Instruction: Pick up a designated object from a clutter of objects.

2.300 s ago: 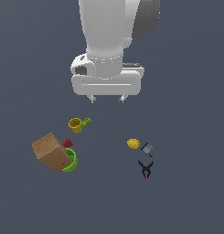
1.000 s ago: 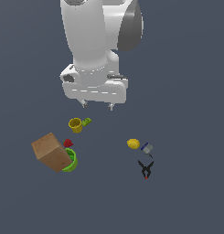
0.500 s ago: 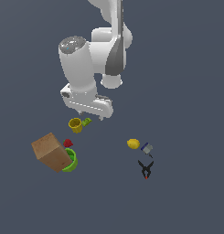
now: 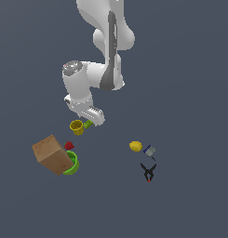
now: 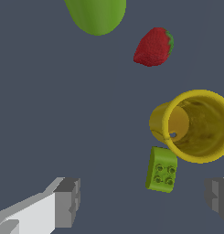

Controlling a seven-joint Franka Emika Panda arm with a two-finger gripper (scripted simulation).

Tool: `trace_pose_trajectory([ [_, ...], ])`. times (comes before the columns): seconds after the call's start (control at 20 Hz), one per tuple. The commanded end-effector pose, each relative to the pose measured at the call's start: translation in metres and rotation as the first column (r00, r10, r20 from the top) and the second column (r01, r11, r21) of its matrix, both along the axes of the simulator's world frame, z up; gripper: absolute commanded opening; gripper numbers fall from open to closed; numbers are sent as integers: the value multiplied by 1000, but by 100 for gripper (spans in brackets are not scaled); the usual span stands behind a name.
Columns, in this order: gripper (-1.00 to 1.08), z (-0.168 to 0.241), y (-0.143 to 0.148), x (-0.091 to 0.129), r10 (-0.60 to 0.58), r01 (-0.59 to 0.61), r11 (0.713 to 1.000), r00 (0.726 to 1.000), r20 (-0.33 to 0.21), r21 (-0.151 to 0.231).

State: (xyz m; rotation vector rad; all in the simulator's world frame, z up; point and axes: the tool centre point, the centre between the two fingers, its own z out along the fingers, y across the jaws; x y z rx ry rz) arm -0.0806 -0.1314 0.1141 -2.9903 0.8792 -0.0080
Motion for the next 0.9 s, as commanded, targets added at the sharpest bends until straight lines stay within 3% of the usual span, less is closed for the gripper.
trace_pose_trajectory([
  [0.0,100,-16,-8,-14,-46,46,999,999,-3,-5],
  [0.45,100,-47,-22,-48,-144,144,989,989,-11,-20],
  [0.85,100,-52,-24,-53,-155,155,988,988,-12,-22],
])
